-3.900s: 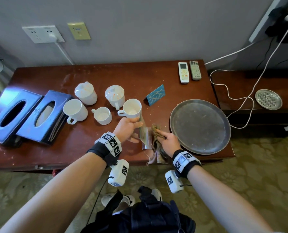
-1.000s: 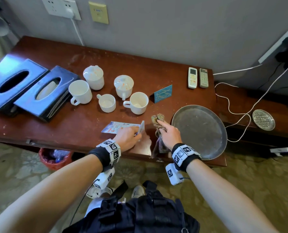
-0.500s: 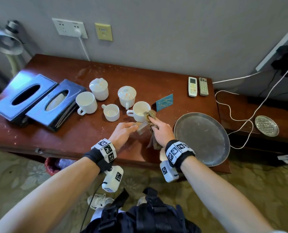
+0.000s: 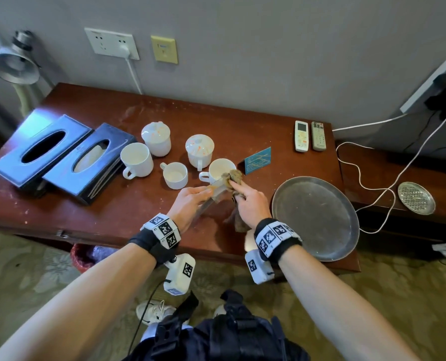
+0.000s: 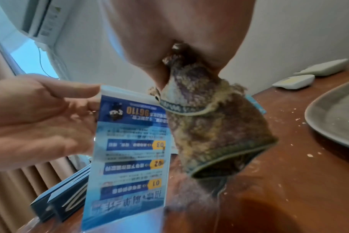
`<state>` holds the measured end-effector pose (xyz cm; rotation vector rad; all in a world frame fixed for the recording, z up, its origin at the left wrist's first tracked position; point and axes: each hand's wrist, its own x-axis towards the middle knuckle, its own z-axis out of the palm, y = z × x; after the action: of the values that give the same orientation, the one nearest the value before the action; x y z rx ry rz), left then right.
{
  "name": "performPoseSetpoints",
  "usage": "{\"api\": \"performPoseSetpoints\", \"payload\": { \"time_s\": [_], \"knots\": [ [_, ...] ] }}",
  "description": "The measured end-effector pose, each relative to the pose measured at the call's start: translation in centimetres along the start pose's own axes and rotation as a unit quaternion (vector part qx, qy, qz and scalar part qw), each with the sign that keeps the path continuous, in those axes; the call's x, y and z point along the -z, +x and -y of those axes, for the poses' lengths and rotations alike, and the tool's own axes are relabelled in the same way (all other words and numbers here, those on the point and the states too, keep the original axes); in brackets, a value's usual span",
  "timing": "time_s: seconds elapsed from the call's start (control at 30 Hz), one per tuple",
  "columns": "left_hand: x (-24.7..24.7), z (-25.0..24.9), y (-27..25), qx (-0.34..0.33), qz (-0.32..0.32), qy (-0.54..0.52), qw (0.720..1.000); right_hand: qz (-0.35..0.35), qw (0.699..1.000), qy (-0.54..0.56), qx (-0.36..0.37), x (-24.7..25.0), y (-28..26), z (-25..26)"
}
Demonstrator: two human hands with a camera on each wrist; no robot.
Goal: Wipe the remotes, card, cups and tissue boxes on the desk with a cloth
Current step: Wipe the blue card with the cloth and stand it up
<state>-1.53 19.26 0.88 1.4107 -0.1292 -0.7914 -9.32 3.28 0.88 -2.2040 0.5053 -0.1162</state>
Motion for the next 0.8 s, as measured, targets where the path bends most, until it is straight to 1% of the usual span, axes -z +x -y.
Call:
{"api": "performPoseSetpoints", "payload": {
  "time_s": [0.07, 0.2, 0.33, 0.4, 0.53, 0.6, 0.63, 0.73, 0.8],
  "knots": [
    [-0.1, 0.2, 0.2, -0.004, -0.004, -0.012, 1.000, 0.003, 1.000, 0.000, 0.005, 0.1, 0.0, 0.6],
    [0.1, 0.1, 0.4, 0.002, -0.011, -0.042, 0.999, 0.012, 0.996, 0.056, 0.063, -0.7, -2.1, 1.7],
    [0.4, 0.0, 0.2, 0.010, -0.013, -0.053, 0.998, 0.009, 0.996, 0.059, 0.066, -1.0, -2.1, 2.1],
    [0.5, -0.2, 0.2, 0.012, -0.012, -0.043, 0.999, 0.022, 0.998, 0.039, 0.053, -0.7, -1.7, 2.3],
    [0.7, -0.6, 0.1, 0.016, -0.001, -0.009, 1.000, 0.045, 0.999, -0.014, -0.015, 0.3, 0.0, 2.5],
    [0.5, -0.6, 0.2, 0.011, 0.003, 0.020, 1.000, 0.058, 0.998, -0.021, -0.033, 0.8, 0.5, 2.4],
    [0.4, -0.5, 0.3, 0.007, 0.006, 0.028, 1.000, 0.064, 0.997, -0.016, -0.027, 1.0, 0.5, 2.4],
    [0.2, 0.0, 0.6, -0.001, 0.014, 0.017, 1.000, 0.080, 0.996, 0.022, 0.022, 1.0, -0.6, 2.4],
    [0.2, 0.1, 0.7, -0.003, 0.020, 0.015, 1.000, 0.082, 0.995, 0.041, 0.035, 1.0, -1.0, 2.1]
  ]
}}
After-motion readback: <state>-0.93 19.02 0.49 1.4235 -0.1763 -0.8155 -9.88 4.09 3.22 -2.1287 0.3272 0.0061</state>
